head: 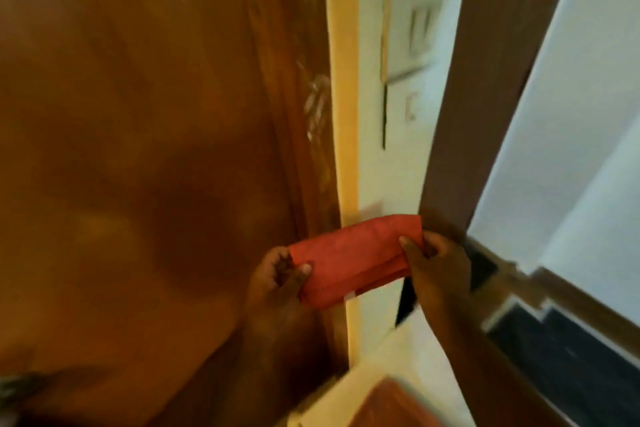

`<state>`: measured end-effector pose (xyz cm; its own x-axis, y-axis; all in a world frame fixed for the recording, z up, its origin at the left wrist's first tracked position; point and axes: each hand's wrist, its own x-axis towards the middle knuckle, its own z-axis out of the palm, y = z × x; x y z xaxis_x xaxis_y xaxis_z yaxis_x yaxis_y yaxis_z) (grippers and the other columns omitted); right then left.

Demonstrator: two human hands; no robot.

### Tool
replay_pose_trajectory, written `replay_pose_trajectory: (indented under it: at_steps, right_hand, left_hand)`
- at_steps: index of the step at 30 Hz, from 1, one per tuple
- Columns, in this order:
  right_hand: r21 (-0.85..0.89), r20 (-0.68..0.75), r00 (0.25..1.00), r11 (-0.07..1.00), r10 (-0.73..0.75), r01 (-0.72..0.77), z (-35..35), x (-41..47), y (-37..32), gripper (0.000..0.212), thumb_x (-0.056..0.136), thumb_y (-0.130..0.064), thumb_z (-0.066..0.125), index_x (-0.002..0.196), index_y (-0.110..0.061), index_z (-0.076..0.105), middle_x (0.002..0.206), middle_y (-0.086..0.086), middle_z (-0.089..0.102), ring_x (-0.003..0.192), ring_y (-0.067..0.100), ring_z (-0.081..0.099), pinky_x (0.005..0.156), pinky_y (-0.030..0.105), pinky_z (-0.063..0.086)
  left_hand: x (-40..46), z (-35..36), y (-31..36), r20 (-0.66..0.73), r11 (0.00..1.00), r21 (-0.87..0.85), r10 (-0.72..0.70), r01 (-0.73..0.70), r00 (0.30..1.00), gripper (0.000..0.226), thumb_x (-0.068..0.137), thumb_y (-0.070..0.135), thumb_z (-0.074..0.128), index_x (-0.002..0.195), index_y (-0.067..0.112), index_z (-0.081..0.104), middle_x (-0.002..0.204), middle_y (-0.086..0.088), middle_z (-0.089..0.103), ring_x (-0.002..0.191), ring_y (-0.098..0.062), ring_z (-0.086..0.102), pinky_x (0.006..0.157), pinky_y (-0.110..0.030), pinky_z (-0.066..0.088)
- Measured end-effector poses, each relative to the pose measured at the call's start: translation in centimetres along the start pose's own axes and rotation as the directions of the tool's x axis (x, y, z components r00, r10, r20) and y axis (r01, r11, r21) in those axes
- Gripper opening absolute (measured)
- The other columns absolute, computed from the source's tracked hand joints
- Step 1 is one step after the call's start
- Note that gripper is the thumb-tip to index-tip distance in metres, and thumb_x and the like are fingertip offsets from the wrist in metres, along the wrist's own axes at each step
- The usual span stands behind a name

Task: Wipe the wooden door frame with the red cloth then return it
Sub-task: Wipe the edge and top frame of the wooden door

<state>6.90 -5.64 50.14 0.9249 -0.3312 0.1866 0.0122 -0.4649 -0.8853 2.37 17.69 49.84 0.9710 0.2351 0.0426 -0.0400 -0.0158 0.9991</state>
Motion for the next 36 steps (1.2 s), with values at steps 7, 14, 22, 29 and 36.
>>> replay_pose_trajectory:
  at_steps: [7,14,22,29,36]
  right_hand:
    - [0.284,-0.248,0.966,0.949,-0.066,0.137,5.8,1.0,-11.7,0.011,0.099,-0.041,0.051,0.106,-0.034,0.056,0.088,-0.019,0.062,0.081,0.01,0.064,0.073,0.025,0.05]
    - [0.326,-0.276,0.956,0.927,-0.096,0.187,13.0,-4.5,-13.8,0.075,0.097,-0.025,0.056,0.157,-0.02,0.011,0.155,0.014,0.039,0.131,0.031,0.051,0.104,0.047,0.048]
    - [0.136,-0.097,0.968,0.96,-0.232,0.244,16.7,-3.8,-9.9,0.084,0.096,-0.039,0.054,0.154,-0.022,-0.004,0.159,0.019,0.03,0.136,0.035,0.047,0.107,0.049,0.045]
    - [0.037,-0.057,0.851,0.851,-0.522,0.525,16.0,-2.5,-7.1,0.094,0.093,-0.047,0.055,0.156,-0.031,-0.014,0.165,0.021,0.007,0.149,0.038,0.024,0.114,0.053,0.037]
    - [-0.128,-0.363,0.617,0.693,-0.698,0.709,11.2,7.4,-22.6,0.075,0.096,-0.03,0.048,0.157,-0.016,0.007,0.164,0.004,0.008,0.15,0.022,0.005,0.121,0.027,0.011]
  left_hand:
    - [5.0,-5.5,9.2,0.041,0.956,0.149,0.251,-0.254,0.967,0.026,0.083,0.028,0.076,0.1,0.015,0.061,0.1,-0.007,0.073,0.09,-0.018,0.069,0.074,-0.037,0.054]
    - [6.4,-7.1,8.4,0.196,0.89,0.313,0.281,-0.331,0.94,0.047,0.071,0.061,0.064,0.097,0.022,0.059,0.09,-0.005,0.071,0.082,-0.021,0.07,0.071,-0.047,0.055]
    - [8.8,-7.6,13.6,0.354,0.59,0.611,0.392,-0.527,0.849,0.051,0.094,0.033,0.063,0.142,0.027,0.047,0.123,0.019,0.06,0.111,-0.006,0.062,0.086,-0.029,0.05]
    - [10.7,-9.7,29.6,0.408,-0.169,0.829,0.834,-0.533,0.371,0.065,0.099,0.046,0.041,0.156,0.019,0.024,0.156,-0.013,0.041,0.144,-0.033,0.037,0.113,-0.054,0.032]
    - [13.2,-10.0,33.3,0.354,-0.331,0.935,0.856,-0.126,0.376,0.073,0.1,0.055,0.031,0.159,0.017,0.014,0.167,-0.022,0.005,0.153,-0.041,0.002,0.117,-0.067,0.0]
